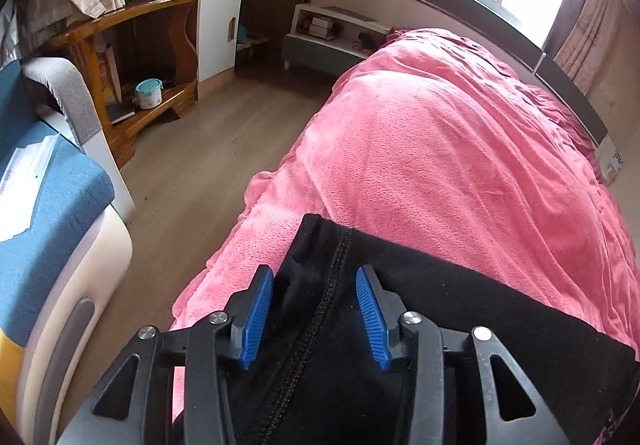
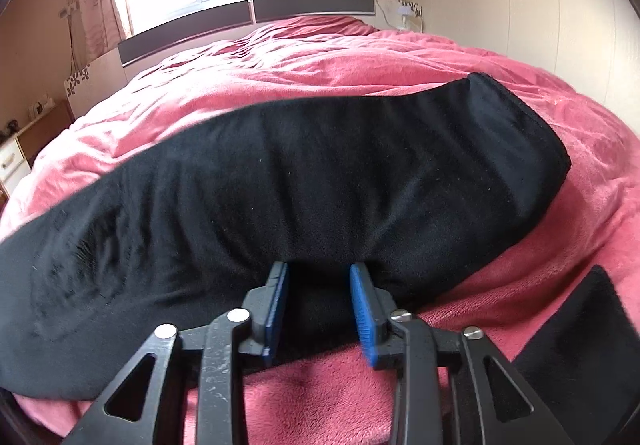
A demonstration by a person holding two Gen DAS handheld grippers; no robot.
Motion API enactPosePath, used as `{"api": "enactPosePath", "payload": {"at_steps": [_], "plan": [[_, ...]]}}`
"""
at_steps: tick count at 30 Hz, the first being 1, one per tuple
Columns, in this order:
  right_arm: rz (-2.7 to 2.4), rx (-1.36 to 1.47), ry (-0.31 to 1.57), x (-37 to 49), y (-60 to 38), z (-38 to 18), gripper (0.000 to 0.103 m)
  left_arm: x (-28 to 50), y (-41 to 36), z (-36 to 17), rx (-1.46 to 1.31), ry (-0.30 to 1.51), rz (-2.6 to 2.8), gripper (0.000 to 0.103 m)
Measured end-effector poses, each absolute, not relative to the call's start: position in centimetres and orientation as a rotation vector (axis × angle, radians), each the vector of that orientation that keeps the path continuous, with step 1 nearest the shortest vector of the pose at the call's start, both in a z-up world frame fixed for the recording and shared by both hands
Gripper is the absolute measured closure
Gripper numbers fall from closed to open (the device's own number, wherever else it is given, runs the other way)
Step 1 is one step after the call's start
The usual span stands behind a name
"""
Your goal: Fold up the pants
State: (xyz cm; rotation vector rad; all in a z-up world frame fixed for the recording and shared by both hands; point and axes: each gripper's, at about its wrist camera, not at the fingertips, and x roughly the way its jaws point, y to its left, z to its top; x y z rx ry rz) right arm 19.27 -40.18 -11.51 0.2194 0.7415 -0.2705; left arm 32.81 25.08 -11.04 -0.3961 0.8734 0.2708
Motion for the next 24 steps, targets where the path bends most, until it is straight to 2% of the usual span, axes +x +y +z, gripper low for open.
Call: {"api": "enactPosePath", "payload": {"at_steps": [2,10,14,18,24], "plan": [[-0.246,0.22,0.746,19.2,-40.7,-10.4,0.058,32.9,25.2,-11.1,-0.405,0.873,0.273,0.059],[-0.296,0.237,0.699,19.9,-46.5,-5.4,0.058,32.8,24.7,-11.9,-0.38,0.876,0.296,0.058],[-0.409,0.186,0.687,21.8,-50.4,-3.6,0.057,32.9,24.6,-12.2,-0.37,0.877,0.32,0.05],[-0.464,0.132,0.715,24.0,-52.8,-2.9,0.057,32.7,24.9,-12.5,-0.388,0.874,0.32,0.048],[-0.484,0.24,0.788,27.4,-56.6,-3.9,0.053,32.9,25.6,-12.2,-0.415,0.892,0.295,0.048]]}}
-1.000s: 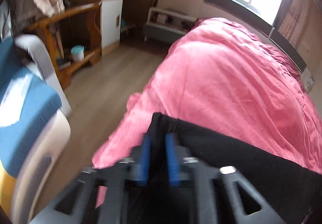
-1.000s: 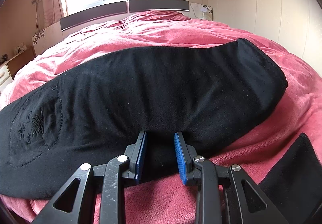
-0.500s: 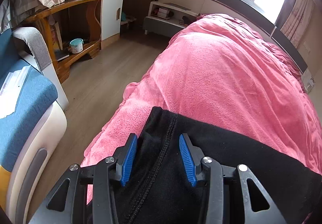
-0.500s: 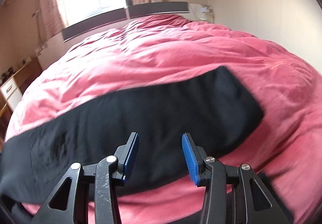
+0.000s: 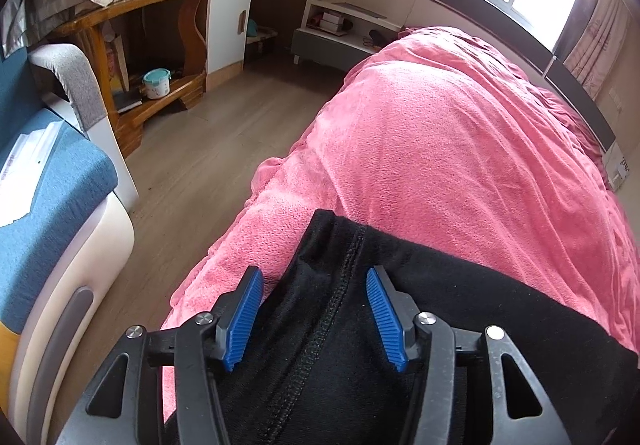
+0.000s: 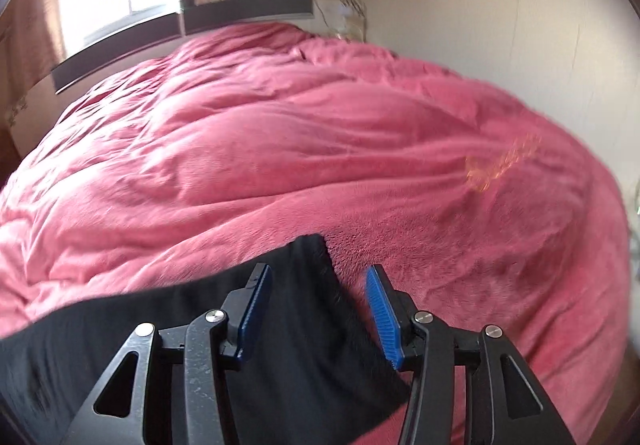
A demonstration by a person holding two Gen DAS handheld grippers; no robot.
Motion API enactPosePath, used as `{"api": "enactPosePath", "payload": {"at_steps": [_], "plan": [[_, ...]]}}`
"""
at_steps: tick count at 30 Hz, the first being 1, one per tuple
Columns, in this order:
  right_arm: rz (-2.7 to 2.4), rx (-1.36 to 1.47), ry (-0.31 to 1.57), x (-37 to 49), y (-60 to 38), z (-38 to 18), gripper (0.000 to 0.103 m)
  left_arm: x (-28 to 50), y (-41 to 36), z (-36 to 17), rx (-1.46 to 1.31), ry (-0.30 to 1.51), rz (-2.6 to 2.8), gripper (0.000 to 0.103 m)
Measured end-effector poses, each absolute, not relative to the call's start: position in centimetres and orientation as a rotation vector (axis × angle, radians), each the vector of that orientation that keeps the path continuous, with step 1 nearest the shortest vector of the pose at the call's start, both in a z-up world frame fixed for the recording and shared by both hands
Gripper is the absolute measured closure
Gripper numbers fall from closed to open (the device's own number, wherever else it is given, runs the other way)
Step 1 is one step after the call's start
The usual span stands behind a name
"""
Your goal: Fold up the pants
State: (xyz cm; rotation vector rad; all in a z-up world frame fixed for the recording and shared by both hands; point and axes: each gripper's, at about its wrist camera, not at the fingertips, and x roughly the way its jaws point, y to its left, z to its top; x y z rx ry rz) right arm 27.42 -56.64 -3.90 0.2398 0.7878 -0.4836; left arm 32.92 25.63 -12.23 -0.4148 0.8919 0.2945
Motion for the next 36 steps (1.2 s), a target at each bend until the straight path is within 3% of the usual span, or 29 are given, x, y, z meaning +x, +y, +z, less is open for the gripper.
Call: {"api": "enactPosePath", "payload": {"at_steps": [10,12,14,17,19,20,21,23,36], "plan": [[-0.448,0.342,0.887,30.3,-58.9,-6.5,0.054,34.6,25.4,-10.5,-0.38,0.884,0.194,0.048],[-0.456,0.331,0.91,30.8,-58.8,-7.0,0.057,35.1,25.0,-10.4,-0.37,0.89,0.187,0.045],[-0.448,0.325,0.951,31.4,-58.7,-7.8,0.07,35.7,24.6,-10.6,-0.348,0.904,0.19,0.044],[-0.468,0.313,0.995,31.9,-58.5,-8.4,0.074,36.4,24.2,-10.9,-0.317,0.934,0.187,0.045],[-0.472,0.317,1.014,32.2,-58.6,-8.5,0.076,36.8,24.3,-11.3,-0.326,0.983,0.17,0.057],[-0.47,0.323,1.014,32.2,-58.6,-8.5,0.08,36.9,24.5,-11.3,-0.34,1.0,0.161,0.073],[-0.464,0.327,1.011,32.4,-58.6,-8.3,0.083,37.0,24.6,-11.1,-0.343,1.008,0.161,0.082],[-0.466,0.326,0.998,32.4,-58.5,-7.8,0.087,36.7,24.7,-10.3,-0.336,0.984,0.158,0.089],[-0.41,0.531,0.838,26.2,-59.2,-2.7,0.091,30.1,25.9,-3.5,-0.447,0.765,0.087,0.094]]}}
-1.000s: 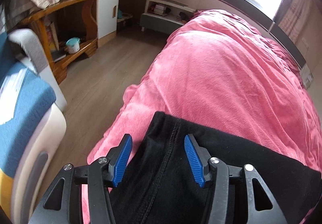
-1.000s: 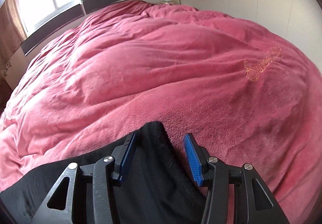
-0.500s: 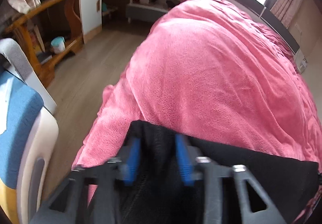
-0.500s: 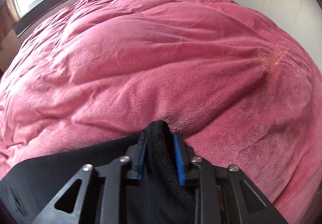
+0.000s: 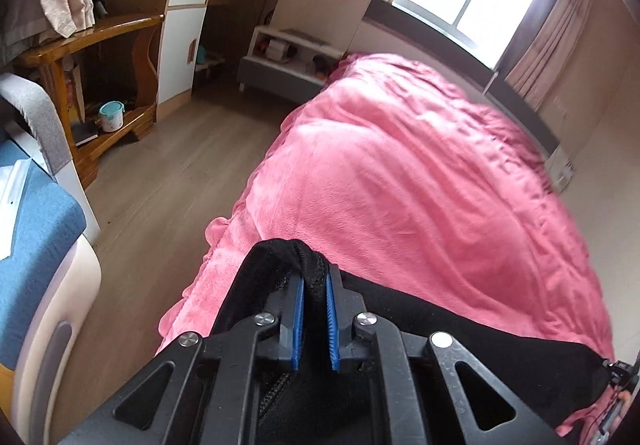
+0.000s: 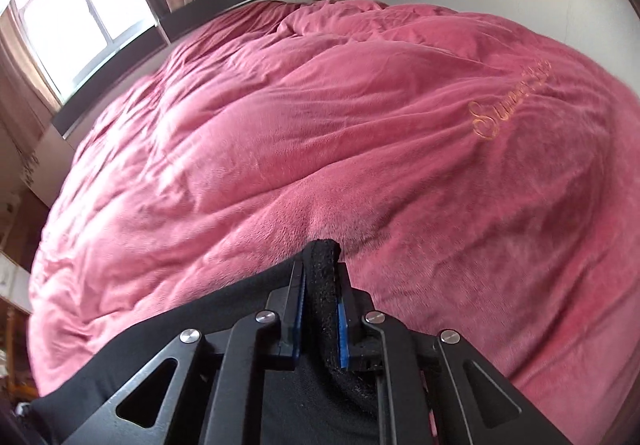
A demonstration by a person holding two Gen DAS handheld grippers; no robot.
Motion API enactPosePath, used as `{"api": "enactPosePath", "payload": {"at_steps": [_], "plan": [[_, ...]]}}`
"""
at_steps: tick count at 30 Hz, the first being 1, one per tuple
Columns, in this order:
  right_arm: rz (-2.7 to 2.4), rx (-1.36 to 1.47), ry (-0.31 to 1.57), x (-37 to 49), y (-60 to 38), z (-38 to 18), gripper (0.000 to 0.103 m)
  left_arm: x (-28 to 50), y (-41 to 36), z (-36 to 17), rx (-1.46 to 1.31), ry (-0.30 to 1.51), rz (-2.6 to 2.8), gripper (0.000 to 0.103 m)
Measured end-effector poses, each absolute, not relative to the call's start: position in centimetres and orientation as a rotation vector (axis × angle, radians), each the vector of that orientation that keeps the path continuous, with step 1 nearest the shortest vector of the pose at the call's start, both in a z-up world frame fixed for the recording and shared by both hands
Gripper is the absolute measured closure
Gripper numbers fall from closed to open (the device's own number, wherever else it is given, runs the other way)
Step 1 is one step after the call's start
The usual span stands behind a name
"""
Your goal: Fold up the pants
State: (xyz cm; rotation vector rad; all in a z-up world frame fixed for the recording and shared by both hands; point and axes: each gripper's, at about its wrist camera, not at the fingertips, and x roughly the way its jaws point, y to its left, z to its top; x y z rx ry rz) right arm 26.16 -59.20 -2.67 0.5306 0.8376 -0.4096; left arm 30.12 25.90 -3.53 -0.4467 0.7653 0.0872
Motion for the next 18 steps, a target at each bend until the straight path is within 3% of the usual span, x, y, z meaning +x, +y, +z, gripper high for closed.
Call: {"api": "enactPosePath", "payload": {"at_steps": [18], "plan": [[-0.348,0.618,0.725,15.1,-58.0,2.2,0.093,16.5,27.5,0.4,-0.648,0.589,-0.033,0.094]]}}
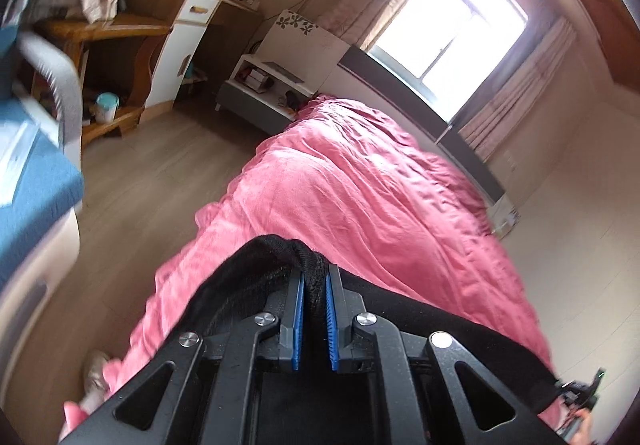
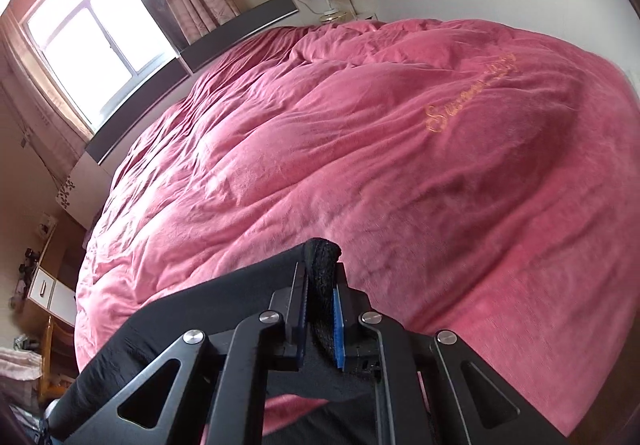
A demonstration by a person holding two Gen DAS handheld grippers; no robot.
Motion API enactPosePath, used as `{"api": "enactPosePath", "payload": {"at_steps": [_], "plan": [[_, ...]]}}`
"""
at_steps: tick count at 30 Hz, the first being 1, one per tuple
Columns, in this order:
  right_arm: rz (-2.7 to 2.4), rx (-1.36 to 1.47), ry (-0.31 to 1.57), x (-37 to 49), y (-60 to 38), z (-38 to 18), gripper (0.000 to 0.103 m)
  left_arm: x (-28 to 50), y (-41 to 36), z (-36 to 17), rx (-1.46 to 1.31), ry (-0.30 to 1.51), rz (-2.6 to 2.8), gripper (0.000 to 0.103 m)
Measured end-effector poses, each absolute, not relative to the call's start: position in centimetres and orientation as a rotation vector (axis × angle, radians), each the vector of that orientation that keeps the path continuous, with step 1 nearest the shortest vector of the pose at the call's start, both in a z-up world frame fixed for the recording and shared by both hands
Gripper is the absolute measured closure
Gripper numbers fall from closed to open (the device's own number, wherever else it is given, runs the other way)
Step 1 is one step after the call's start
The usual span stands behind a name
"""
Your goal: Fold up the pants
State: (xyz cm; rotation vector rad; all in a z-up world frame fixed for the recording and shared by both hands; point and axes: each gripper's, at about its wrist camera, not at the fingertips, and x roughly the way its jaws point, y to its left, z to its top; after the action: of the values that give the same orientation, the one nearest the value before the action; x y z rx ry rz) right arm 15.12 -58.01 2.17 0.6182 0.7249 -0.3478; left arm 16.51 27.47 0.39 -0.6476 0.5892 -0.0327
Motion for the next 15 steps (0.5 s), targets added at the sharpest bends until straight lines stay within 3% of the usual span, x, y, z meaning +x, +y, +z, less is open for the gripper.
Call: {"api": "enactPosePath", "payload": {"at_steps": [15], "plan": [[-0.379,0.748,0.714,6.1,-60.2,-1.7,0.093,5.7,30.6,-2.2,-0.848,0.52,-0.072,0.094]]}}
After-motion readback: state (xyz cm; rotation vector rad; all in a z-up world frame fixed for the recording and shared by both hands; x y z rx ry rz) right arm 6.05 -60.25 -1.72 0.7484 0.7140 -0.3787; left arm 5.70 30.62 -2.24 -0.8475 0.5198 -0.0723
